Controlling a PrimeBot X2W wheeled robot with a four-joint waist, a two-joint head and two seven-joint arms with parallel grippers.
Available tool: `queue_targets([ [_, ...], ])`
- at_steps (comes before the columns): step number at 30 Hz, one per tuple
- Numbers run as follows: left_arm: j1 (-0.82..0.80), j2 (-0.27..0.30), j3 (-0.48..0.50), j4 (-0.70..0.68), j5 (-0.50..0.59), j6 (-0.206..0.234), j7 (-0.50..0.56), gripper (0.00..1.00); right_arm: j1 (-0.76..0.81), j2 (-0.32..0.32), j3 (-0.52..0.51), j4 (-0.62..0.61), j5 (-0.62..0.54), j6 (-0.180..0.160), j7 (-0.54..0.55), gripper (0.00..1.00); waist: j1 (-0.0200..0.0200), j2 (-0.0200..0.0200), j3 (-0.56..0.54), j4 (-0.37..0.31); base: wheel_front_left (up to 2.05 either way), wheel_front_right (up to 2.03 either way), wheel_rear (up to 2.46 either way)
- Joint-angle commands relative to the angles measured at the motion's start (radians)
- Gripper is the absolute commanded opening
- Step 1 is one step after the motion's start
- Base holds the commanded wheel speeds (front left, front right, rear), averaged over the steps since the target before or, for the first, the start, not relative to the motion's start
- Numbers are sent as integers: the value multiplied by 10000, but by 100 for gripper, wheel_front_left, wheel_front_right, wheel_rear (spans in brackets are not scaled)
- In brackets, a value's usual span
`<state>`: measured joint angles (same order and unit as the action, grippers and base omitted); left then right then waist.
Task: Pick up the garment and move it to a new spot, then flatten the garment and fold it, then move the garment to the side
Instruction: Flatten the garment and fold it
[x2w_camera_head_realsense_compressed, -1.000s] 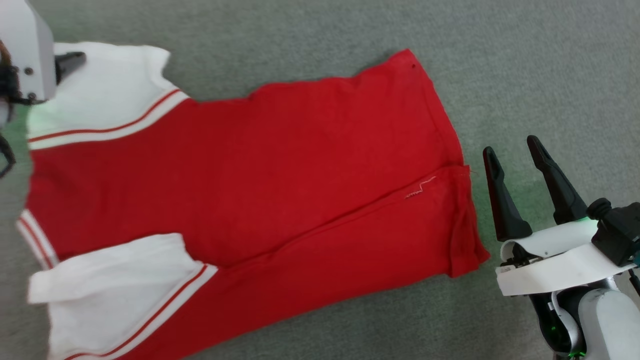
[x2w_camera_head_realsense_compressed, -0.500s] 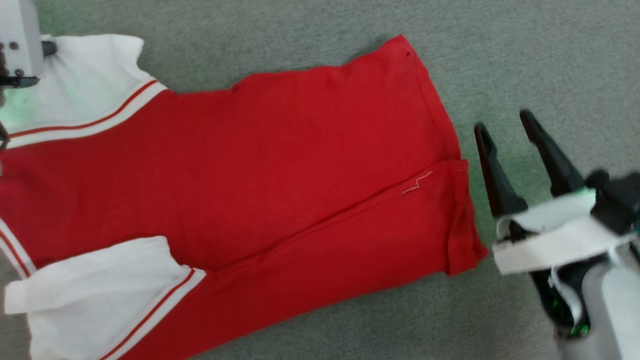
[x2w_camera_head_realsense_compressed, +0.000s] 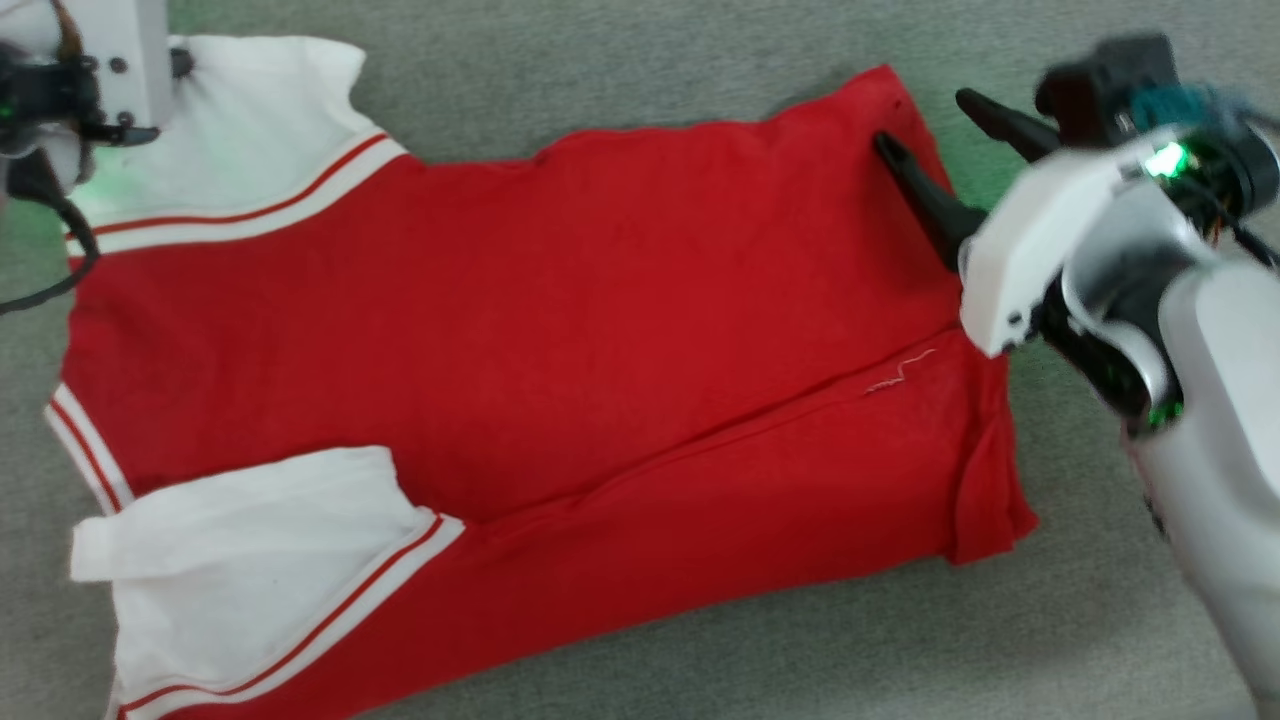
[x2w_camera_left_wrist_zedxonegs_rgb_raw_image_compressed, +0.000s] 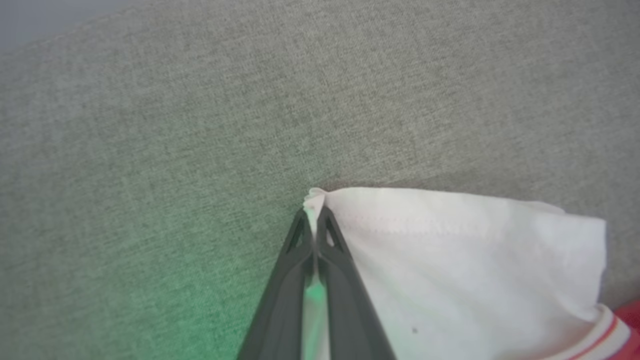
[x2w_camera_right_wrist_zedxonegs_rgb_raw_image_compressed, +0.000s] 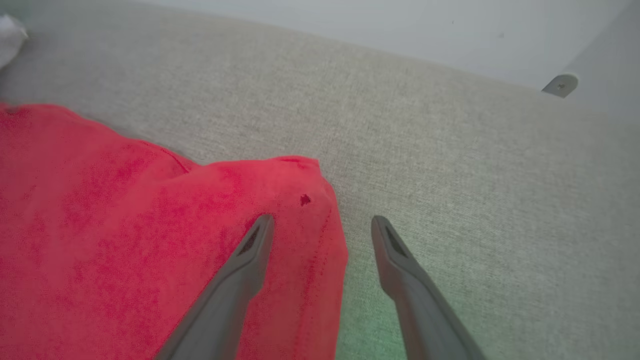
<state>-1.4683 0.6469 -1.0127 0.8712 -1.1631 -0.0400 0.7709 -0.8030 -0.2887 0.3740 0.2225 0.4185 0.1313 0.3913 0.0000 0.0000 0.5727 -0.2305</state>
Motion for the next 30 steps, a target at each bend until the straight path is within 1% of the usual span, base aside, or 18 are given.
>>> queue_targets([
  [1,495,-303,-244,92,37,-128,108,0,-440,-79,278,375,161,-10,300,100,0,0,42,138,0,0,0],
  [5,406,-479,-248,214,44,-221,-8,0,-1482,-78,961,1486,660,-10,1227,100,0,0,67,263,0,0,0],
  [9,401,-622,-256,371,12,-293,-86,0,-2068,-72,1608,2611,1226,-11,2387,100,0,0,68,361,0,0,0],
  [10,415,-651,-261,418,2,-319,-110,0,-2131,-53,1821,2815,1431,-10,2727,42,0,0,60,380,0,0,0],
  [11,429,-677,-265,455,-5,-339,-112,0,-2205,-80,1997,2956,1596,-5,2987,0,0,0,49,397,0,0,0],
  [14,407,-764,-189,580,-27,-348,-341,0,-2430,-289,2236,3175,1929,-10,3256,0,0,0,-4,488,0,0,0],
  [18,315,-833,-106,637,34,-515,-875,0,-2640,-556,2164,3311,2188,-14,2660,0,0,0,-246,683,0,0,0],
  [23,161,-680,-104,503,103,-721,-1212,0,-2503,-842,2134,3379,2285,-13,1715,0,0,0,-848,987,0,0,0],
  [27,308,-575,-209,116,36,-828,-1166,0,-2158,-1195,2171,3383,2310,-13,1100,0,0,0,-1396,1284,0,0,0],
  [30,449,-377,-277,-339,-29,-852,-1076,0,-1819,-1466,2235,3222,2434,-13,812,0,0,0,-1812,1501,0,0,0],
])
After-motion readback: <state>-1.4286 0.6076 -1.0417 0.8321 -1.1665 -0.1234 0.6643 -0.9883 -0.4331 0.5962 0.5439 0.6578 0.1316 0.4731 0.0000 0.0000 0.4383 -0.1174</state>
